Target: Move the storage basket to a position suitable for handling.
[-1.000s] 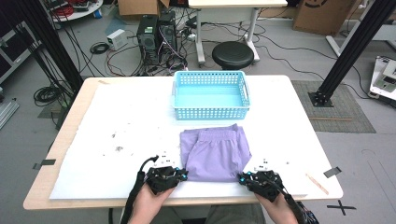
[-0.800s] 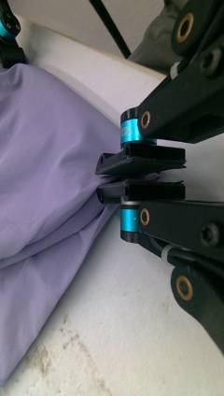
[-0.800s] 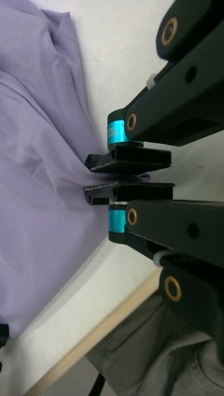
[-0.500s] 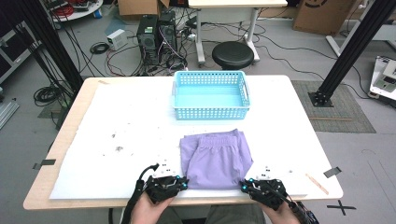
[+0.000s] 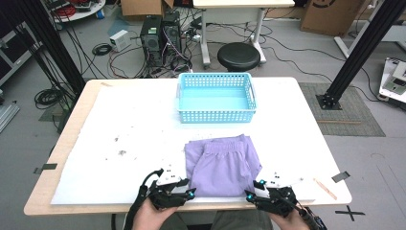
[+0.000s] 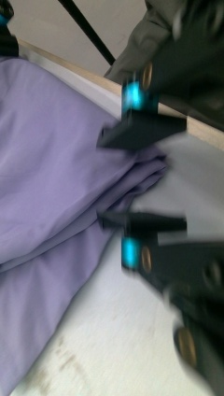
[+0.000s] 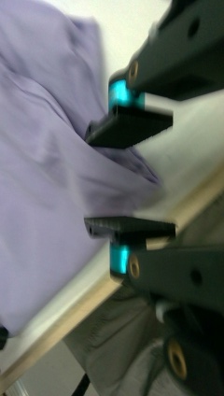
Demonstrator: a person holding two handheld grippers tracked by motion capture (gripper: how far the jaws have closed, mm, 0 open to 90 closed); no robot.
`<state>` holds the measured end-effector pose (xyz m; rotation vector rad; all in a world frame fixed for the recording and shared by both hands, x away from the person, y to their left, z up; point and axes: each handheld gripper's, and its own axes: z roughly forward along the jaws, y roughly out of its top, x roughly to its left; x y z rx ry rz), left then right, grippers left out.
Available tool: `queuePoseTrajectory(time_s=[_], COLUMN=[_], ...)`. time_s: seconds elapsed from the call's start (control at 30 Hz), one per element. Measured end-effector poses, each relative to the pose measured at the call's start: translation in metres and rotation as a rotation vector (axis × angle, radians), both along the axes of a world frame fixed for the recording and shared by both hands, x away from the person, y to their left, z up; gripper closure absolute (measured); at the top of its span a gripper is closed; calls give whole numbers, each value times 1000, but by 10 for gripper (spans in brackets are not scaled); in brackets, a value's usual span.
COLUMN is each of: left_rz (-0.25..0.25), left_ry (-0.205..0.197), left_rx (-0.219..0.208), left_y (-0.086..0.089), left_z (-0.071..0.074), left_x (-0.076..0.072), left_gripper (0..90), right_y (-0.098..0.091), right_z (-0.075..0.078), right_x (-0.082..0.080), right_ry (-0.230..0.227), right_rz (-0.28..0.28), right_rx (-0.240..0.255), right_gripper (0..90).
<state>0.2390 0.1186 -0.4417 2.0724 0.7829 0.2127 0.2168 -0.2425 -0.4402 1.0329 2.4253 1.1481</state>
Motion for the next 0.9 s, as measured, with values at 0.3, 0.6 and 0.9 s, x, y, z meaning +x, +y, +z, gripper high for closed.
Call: queuePoseTrajectory(time_s=[0.3,0.6,0.9], left_rz=[84,117,187], left_ry=[-129,-270,-198], left_rx=[-91,-138,-148], left_y=[26,44,54], left_z=[30,50,42], left_x=[42,103,165], left_gripper=[344,435,330], right_y=[-24,-36,-33], right_z=[21,42,46], right_x=[45,123,181], right_ry=[-151,-240,-205], right_rz=[-69,-131,-161], right_rx=[44,69,79], right_gripper=[399,302,296])
